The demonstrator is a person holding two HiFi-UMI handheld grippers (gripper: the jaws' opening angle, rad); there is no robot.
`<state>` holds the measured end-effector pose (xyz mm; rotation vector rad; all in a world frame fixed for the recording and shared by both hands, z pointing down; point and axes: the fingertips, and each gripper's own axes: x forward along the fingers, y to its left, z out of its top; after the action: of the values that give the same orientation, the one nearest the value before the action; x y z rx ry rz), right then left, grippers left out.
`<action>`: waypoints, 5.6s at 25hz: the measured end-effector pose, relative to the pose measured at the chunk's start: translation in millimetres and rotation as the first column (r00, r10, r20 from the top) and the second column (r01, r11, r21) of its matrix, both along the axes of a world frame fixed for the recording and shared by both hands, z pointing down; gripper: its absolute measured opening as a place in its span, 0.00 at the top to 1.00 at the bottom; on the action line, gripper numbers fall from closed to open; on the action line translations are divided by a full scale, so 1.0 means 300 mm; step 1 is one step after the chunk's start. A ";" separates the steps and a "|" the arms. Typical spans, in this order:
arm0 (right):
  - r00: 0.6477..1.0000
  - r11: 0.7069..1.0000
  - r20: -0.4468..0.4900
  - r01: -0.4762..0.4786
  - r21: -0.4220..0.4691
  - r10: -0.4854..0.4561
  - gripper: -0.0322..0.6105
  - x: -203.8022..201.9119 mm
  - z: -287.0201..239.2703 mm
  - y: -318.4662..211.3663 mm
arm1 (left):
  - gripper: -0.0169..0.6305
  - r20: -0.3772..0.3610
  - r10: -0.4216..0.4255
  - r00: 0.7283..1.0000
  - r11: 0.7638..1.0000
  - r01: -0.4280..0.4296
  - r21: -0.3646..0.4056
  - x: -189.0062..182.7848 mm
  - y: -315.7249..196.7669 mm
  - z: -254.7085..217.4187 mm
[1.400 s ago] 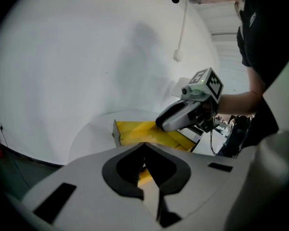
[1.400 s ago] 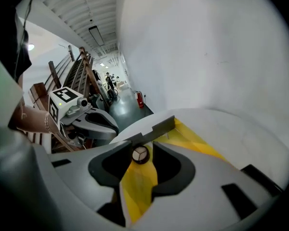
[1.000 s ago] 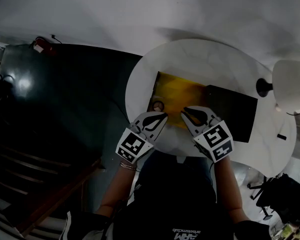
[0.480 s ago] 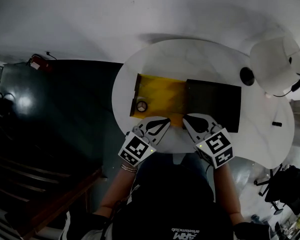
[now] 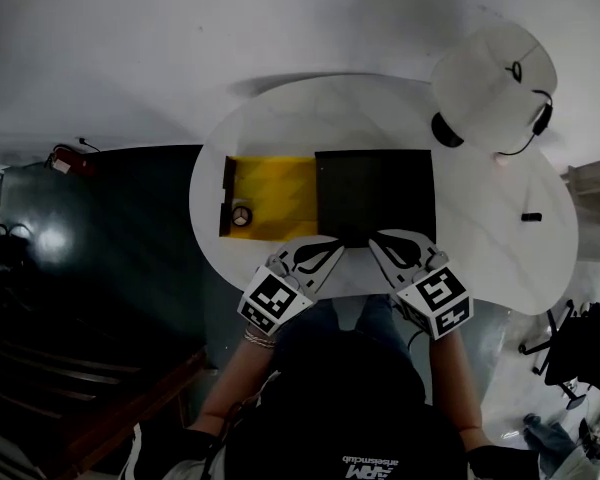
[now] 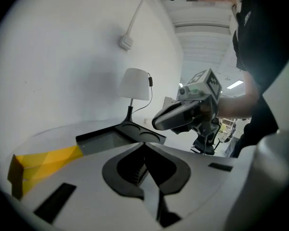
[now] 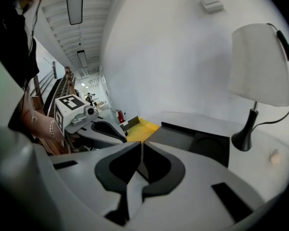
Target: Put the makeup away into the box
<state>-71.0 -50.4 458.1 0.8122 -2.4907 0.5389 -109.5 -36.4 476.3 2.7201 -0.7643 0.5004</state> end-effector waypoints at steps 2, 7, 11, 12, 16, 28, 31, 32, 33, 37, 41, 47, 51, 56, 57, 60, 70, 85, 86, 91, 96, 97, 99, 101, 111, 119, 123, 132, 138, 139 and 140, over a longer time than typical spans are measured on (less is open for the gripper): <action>1.000 1.000 0.003 -0.017 0.002 0.017 0.90 0.067 0.000 0.017 | 0.95 0.000 0.016 1.000 1.000 -0.016 -0.001 0.067 0.013 -0.005; 0.998 0.998 0.011 -0.061 0.007 0.061 0.90 0.233 -0.011 0.052 | 0.95 0.003 0.052 0.999 0.999 -0.052 -0.016 0.222 0.047 -0.008; 0.995 0.995 0.021 -0.098 0.013 0.098 0.90 0.367 -0.018 0.068 | 0.95 0.009 0.083 0.997 0.996 -0.083 -0.018 0.347 0.061 -0.007; 0.994 0.994 0.021 -0.105 0.014 0.105 0.90 0.398 -0.018 0.072 | 0.95 0.009 0.087 0.996 0.996 -0.087 -0.018 0.376 0.063 -0.008; 0.991 0.991 0.019 -0.130 0.016 0.130 0.90 0.520 -0.016 0.090 | 0.95 0.009 0.110 0.994 0.994 -0.110 -0.017 0.494 0.069 -0.001; 0.976 0.975 0.004 -0.220 0.040 0.220 0.90 0.814 -0.032 0.142 | 0.95 -0.022 0.201 0.979 0.979 -0.201 0.026 0.787 0.096 -0.046; 0.969 0.967 -0.016 -0.247 0.057 0.248 0.90 0.865 -0.036 0.172 | 0.95 -0.033 0.238 0.971 0.971 -0.237 0.038 0.834 0.115 -0.063; 0.964 0.963 -0.021 -0.262 0.062 0.263 0.90 0.882 -0.035 0.179 | 0.95 -0.035 0.247 0.968 0.968 -0.246 0.041 0.845 0.118 -0.066; 0.959 0.958 -0.025 -0.281 0.065 0.283 0.90 0.900 -0.033 0.184 | 0.95 -0.035 0.256 0.966 0.966 -0.254 0.043 0.851 0.119 -0.069; 0.920 0.920 -0.041 -0.385 0.076 0.389 0.90 0.974 -0.029 0.211 | 0.95 -0.028 0.277 0.960 0.960 -0.276 0.041 0.848 0.121 -0.084; 0.860 0.860 -0.048 -0.503 0.085 0.508 0.90 1.043 -0.040 0.251 | 0.95 -0.032 0.315 0.949 0.949 -0.314 0.033 0.832 0.128 -0.090; 0.787 0.788 -0.059 -0.607 0.105 0.614 0.90 1.056 -0.083 0.328 | 0.95 -0.029 0.412 0.911 0.911 -0.411 0.020 0.808 0.166 -0.097; 0.731 0.733 -0.060 -0.674 0.095 0.680 0.90 1.055 -0.085 0.383 | 0.95 -0.038 0.461 0.887 0.888 -0.461 0.013 0.804 0.191 -0.099; 0.718 0.721 -0.067 -0.688 0.081 0.693 0.90 1.013 -0.058 0.406 | 0.95 -0.041 0.500 0.865 0.866 -0.500 0.025 0.812 0.208 -0.095; 0.717 0.720 -0.068 -0.690 0.077 0.694 0.90 1.009 -0.050 0.404 | 0.95 -0.044 0.500 0.865 0.866 -0.500 0.027 0.813 0.208 -0.096; 0.716 0.718 -0.059 -0.692 0.074 0.696 0.90 1.008 -0.042 0.387 | 0.95 -0.051 0.486 0.872 0.874 -0.486 0.020 0.815 0.201 -0.095; 0.766 0.765 -0.011 -0.640 0.074 0.643 0.90 1.101 -0.049 0.321 | 0.95 -0.069 0.406 0.911 0.910 -0.410 -0.060 0.932 0.213 -0.064; 0.842 0.840 0.031 -0.540 0.054 0.539 0.90 1.490 -0.071 0.405 | 0.95 -0.156 0.211 0.965 0.975 -0.219 -0.040 1.292 0.242 -0.112; 0.843 0.842 0.035 -0.538 0.050 0.536 0.90 1.512 -0.070 0.412 | 0.95 -0.153 0.199 0.968 0.977 -0.207 -0.040 1.311 0.243 -0.109; 0.854 0.854 0.051 -0.519 0.028 0.517 0.90 1.592 -0.062 0.439 | 0.95 -0.130 0.136 0.982 0.990 -0.139 -0.018 1.378 0.236 -0.099; 0.855 0.856 0.079 -0.516 0.023 0.513 0.90 1.662 -0.067 0.444 | 0.95 -0.105 0.086 0.991 0.996 -0.087 -0.002 1.416 0.220 -0.098; 0.851 0.853 0.081 -0.522 0.021 0.519 0.90 1.673 -0.064 0.437 | 0.95 -0.106 0.084 0.991 0.996 -0.085 -0.008 1.420 0.212 -0.097; 0.842 0.844 0.087 -0.536 0.013 0.533 0.90 1.687 -0.058 0.421 | 0.95 -0.104 0.083 0.991 0.996 -0.085 -0.017 1.425 0.188 -0.093; 0.830 0.833 0.092 -0.553 0.004 0.551 0.90 1.704 -0.051 0.402 | 0.95 -0.092 0.087 0.992 0.996 -0.088 -0.016 1.433 0.158 -0.086; 0.778 0.781 0.065 -0.623 -0.047 0.625 0.90 1.795 -0.019 0.263 | 0.94 -0.051 0.160 0.986 0.984 -0.164 -0.072 1.513 -0.046 -0.008; 0.757 0.756 0.024 -0.650 -0.080 0.653 0.90 1.843 0.026 0.169 | 0.69 -0.006 0.249 0.969 0.959 -0.247 -0.137 1.598 -0.150 0.102; 0.750 0.746 0.013 -0.656 -0.111 0.662 0.90 1.846 0.067 0.143 | 0.61 -0.004 0.270 0.963 0.944 -0.266 -0.194 1.622 -0.180 0.167; 0.764 0.749 -0.029 -0.639 -0.173 0.645 0.90 1.839 0.159 0.108 | 0.60 0.039 0.337 0.941 0.924 -0.322 -0.205 1.686 -0.210 0.281; 0.774 0.750 -0.053 -0.626 -0.215 0.631 0.90 1.841 0.210 0.118 | 0.60 0.053 0.353 0.934 0.922 -0.338 -0.187 1.728 -0.219 0.310; 0.777 0.751 -0.057 -0.622 -0.219 0.627 0.90 1.839 0.216 0.119 | 0.60 0.064 0.352 0.934 0.925 -0.337 -0.177 1.730 -0.224 0.311; 0.779 0.753 -0.058 -0.620 -0.222 0.625 0.90 1.839 0.220 0.117 | 0.63 0.078 0.349 0.934 0.928 -0.333 -0.164 1.729 -0.230 0.310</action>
<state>480.6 -15.2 524.2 1.5547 -2.0655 1.0403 409.1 -105.3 569.3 2.7090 -0.2567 0.7500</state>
